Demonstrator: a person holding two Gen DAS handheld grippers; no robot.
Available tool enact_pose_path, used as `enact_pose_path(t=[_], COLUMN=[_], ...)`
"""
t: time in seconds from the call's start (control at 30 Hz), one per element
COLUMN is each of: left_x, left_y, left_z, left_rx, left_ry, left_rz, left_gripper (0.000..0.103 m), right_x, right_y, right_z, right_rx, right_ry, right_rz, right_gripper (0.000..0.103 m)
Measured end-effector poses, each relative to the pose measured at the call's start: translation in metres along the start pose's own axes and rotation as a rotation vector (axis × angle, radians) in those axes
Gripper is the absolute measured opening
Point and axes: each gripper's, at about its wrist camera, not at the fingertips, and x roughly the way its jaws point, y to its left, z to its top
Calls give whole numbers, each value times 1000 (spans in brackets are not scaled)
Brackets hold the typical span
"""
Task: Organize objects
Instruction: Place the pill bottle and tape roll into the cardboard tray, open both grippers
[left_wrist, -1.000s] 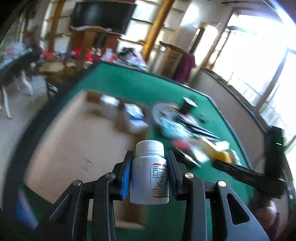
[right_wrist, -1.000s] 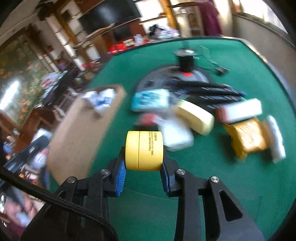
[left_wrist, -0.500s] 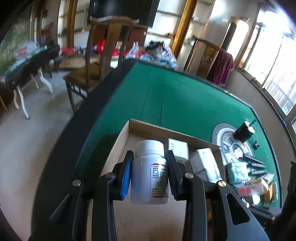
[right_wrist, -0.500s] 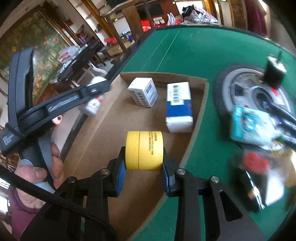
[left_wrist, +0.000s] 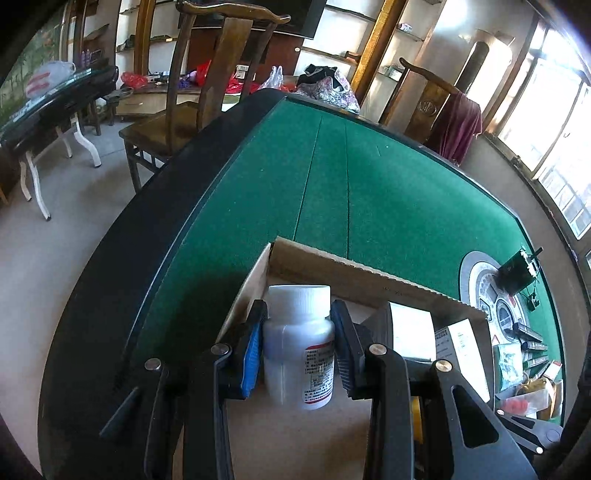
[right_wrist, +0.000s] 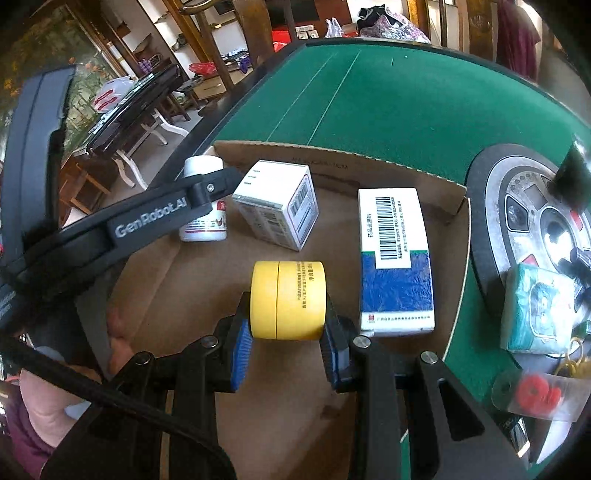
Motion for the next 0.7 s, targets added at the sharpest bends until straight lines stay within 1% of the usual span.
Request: enact_pose_path(t=[0.23, 0.4, 0.47, 0.57, 0.7], left_x=[1, 1, -2, -9, -21], left_y=[-1, -3, -1, 5, 7], left_z=[1, 1, 2, 3, 2], left_rx=[4, 11, -12, -69, -81], left_ry=[-9, 0, 1, -2, -10], left_rz=[4, 24, 9, -14, -28], left_gripper=[31, 31, 33, 34, 47], right_x=[3, 4, 1, -3, -18], right_y=[3, 3, -2, -8, -9], right_z=[7, 6, 6, 3, -2], right_rx=[-12, -8, 7, 45, 32], right_ry=[-5, 3, 2, 2, -24], right_rz=[-17, -19, -11, 20, 34], right_gripper=[30, 31, 32, 37, 38])
